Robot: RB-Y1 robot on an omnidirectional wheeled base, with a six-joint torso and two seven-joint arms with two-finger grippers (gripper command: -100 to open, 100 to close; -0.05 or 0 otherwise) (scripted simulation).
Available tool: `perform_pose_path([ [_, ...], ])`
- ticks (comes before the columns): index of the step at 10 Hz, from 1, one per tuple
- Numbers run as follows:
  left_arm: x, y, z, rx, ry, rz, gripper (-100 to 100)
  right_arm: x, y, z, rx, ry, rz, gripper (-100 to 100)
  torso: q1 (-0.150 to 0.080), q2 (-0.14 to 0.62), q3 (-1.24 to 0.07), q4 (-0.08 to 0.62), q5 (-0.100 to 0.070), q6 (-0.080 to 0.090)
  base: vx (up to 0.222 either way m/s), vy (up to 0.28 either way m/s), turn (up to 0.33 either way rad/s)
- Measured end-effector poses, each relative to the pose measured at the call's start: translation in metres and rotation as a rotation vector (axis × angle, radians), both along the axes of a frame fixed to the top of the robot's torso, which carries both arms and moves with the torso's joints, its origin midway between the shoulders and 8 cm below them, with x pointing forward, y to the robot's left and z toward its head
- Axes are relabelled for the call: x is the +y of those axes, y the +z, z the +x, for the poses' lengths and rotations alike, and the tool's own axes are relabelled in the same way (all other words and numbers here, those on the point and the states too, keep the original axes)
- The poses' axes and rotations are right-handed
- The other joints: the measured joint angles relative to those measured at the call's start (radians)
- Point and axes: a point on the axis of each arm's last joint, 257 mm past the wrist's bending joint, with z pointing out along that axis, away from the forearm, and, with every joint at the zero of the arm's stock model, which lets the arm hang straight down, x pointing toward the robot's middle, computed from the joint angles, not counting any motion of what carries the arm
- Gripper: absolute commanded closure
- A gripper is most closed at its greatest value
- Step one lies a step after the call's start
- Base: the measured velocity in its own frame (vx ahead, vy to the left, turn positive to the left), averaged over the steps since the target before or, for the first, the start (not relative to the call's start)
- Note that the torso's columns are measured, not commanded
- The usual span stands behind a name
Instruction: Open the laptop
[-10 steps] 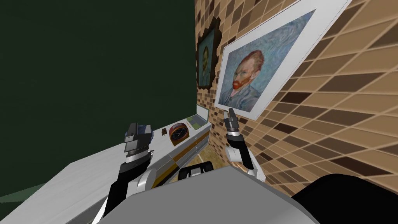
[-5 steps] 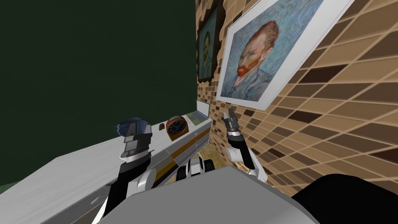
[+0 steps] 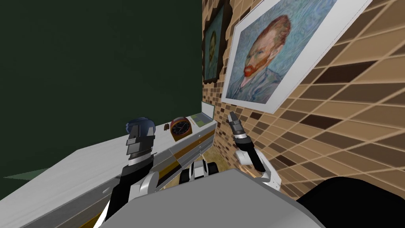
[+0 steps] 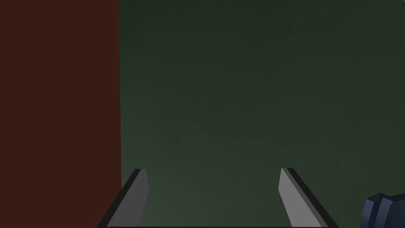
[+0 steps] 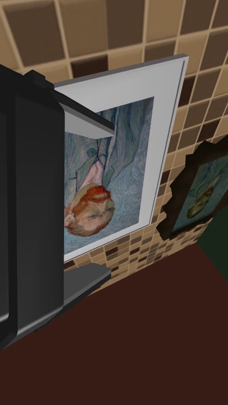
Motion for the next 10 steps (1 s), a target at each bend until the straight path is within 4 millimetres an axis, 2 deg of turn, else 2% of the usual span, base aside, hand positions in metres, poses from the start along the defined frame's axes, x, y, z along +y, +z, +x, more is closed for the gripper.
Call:
perform_pose_path([
  [10,0.000,0.000,0.000,0.000,0.000,0.000,0,-0.010,-0.013,0.010,0.077,-0.046,-0.376,-100,0.000,-0.001,0.000,0.000,0.000,0.000,-0.035,-0.057,0.110],
])
